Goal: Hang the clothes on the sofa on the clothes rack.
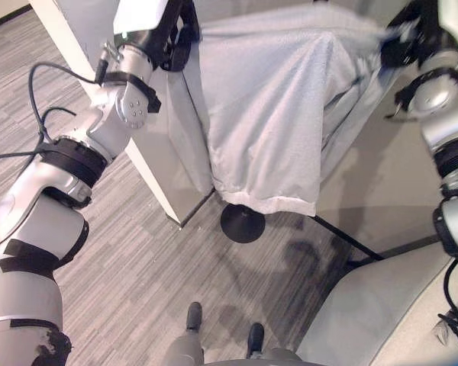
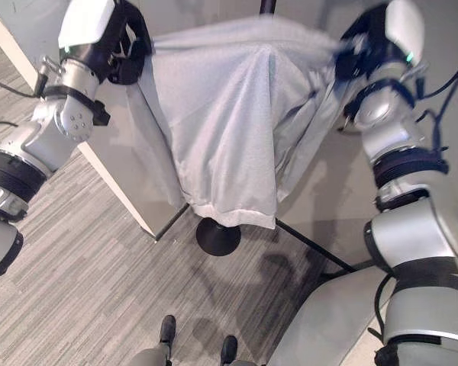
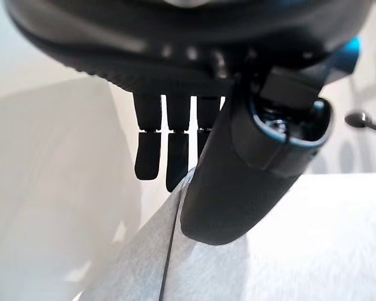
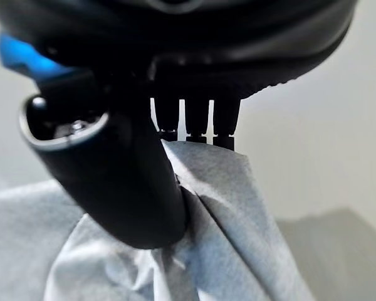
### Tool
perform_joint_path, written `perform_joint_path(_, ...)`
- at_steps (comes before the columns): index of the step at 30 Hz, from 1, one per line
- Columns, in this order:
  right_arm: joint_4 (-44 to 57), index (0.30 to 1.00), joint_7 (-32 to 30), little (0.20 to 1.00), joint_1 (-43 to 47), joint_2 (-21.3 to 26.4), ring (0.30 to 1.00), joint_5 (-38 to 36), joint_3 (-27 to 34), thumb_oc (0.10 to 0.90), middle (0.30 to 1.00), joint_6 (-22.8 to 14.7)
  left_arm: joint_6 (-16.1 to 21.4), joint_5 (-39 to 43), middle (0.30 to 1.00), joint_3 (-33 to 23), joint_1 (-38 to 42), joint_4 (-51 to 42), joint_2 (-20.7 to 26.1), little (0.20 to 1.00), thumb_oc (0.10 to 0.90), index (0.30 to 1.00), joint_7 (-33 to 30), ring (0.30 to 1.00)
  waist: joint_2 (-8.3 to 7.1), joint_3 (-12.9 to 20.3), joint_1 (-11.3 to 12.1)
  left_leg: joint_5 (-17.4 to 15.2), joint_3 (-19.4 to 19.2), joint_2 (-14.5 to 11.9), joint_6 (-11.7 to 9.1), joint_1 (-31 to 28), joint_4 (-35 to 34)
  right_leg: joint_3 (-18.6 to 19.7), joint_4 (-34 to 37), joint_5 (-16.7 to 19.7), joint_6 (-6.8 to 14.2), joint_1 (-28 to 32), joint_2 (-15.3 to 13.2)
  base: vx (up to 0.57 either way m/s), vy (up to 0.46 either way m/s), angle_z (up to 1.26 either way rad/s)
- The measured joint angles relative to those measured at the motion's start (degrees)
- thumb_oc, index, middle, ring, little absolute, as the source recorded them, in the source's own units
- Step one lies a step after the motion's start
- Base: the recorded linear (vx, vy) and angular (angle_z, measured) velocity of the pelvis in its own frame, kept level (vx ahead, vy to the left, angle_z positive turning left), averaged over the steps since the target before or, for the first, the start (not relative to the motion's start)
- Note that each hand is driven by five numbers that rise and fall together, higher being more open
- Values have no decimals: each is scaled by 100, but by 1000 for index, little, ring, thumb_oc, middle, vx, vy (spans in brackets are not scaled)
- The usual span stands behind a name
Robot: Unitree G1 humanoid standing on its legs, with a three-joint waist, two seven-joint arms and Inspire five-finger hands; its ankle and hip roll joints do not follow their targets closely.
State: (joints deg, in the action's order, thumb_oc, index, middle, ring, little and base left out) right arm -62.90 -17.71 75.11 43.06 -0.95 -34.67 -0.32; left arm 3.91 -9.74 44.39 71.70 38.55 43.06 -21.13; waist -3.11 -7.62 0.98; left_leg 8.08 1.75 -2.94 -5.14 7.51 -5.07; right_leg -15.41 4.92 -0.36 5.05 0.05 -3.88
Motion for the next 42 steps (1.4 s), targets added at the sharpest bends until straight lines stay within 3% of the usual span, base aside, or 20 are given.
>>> perform_joint_path(3,381,300,135,300,-656,-126,300,-314,385,400,300,-25,16,58,300,-597,-885,-496,-179,300,400,300,22,300,-10,-6,5,0,-21,0,0,-92,0,-1,-3,0,0,73,-4,9,4,-2)
perform_joint_path(7,588,300,234,300,-795,-252,300,-675,557,400,300,15,-12,117,300,-774,-1410,-675,-271,300,400,300,60,300,-30,-17,-5,1,-76,-6,2,-222,0,-3,-14,0,0,179,-2,-5,3,-5)
perform_joint_path(8,791,634,233,634,-928,-254,634,-682,680,623,634,12,-16,120,300,-920,-1576,-729,-297,300,400,300,60,300,-36,-18,-26,1,-98,-7,2,-268,0,-2,-12,0,0,225,-2,1,1,-5)
perform_joint_path(9,882,900,235,900,-1005,-254,900,-705,703,800,900,12,-25,163,444,-996,-1664,-736,-313,444,496,444,59,444,-52,-25,-30,1,-126,-8,2,-309,-1,-3,-4,0,0,263,-1,0,0,0)
perform_joint_path(10,934,900,234,900,-1054,-254,900,-737,728,800,900,14,-35,256,636,-1012,-1691,-742,-319,636,624,636,60,636,-61,-21,-31,1,-136,-8,2,-319,-1,-3,7,0,0,278,1,0,0,0)
perform_joint_path(11,1052,900,238,900,-1168,-256,900,-749,810,800,900,11,-42,336,900,-1228,-1820,-783,-385,900,800,900,62,900,-67,-21,-50,1,-146,-11,2,-340,-1,-2,11,0,0,301,6,0,0,0)
perform_joint_path(15,1261,900,258,900,-1390,-260,900,-908,956,800,900,16,-76,605,900,-1614,-2059,-781,-440,900,800,900,63,900,-68,-21,-121,1,-200,-16,3,-362,-1,43,14,0,0,300,4,-5,0,-6)
perform_joint_path(21,1921,900,253,900,-2094,-242,900,-1127,1743,800,900,24,-190,996,900,-2315,-2728,-986,-427,900,800,900,82,900,-69,-22,-159,1,-265,-25,3,-390,-2,60,18,0,0,297,6,2,-1,-5)
perform_joint_path(26,2288,900,279,900,-2625,-225,900,-1125,1985,800,900,21,-253,1248,900,-2538,-3007,-1010,-417,900,800,900,120,900,-74,-25,-170,0,-281,-26,2,-397,-3,66,20,-1,0,294,5,0,0,0)
perform_joint_path(33,3630,900,349,900,-3887,-232,900,-1054,2414,800,900,4,-267,1415,900,-3405,-3874,-1678,-435,900,800,900,150,900,-117,-51,-270,-3,-414,-49,2,-493,-7,146,22,-1,1,327,10,2,0,-10)
perform_joint_path(35,4137,900,394,900,-4579,-466,900,-951,2838,800,900,-86,-241,1416,900,-3895,-4509,-2159,-552,900,800,900,143,900,-145,-66,-285,-6,-528,-67,-1,-563,-8,241,22,2,7,333,15,-2,7,-25)
perform_joint_path(38,4230,900,547,900,-5620,-619,900,-848,2976,800,900,-80,-212,1471,900,-4082,-5247,-2233,-788,900,800,900,175,900,-144,-85,-290,-50,-564,-119,-16,-632,-15,264,25,-3,9,387,62,-3,2,-8)
perform_joint_path(40,4235,900,710,900,-6314,-1002,900,-819,3232,800,900,-130,-166,1549,900,-4498,-5851,-2446,-1219,900,800,900,328,900,-138,-82,-310,-178,-623,-203,-29,-669,-15,282,26,-4,8,405,149,-1,2,-8)
perform_joint_path(42,3930,900,819,900,-6964,-1475,900,-822,3287,800,900,-42,-280,1663,900,-4497,-6372,-2262,-1543,900,800,900,486,900,-171,-82,-303,-231,-635,-214,-20,-769,-16,291,26,-20,-14,486,182,8,5,-2)
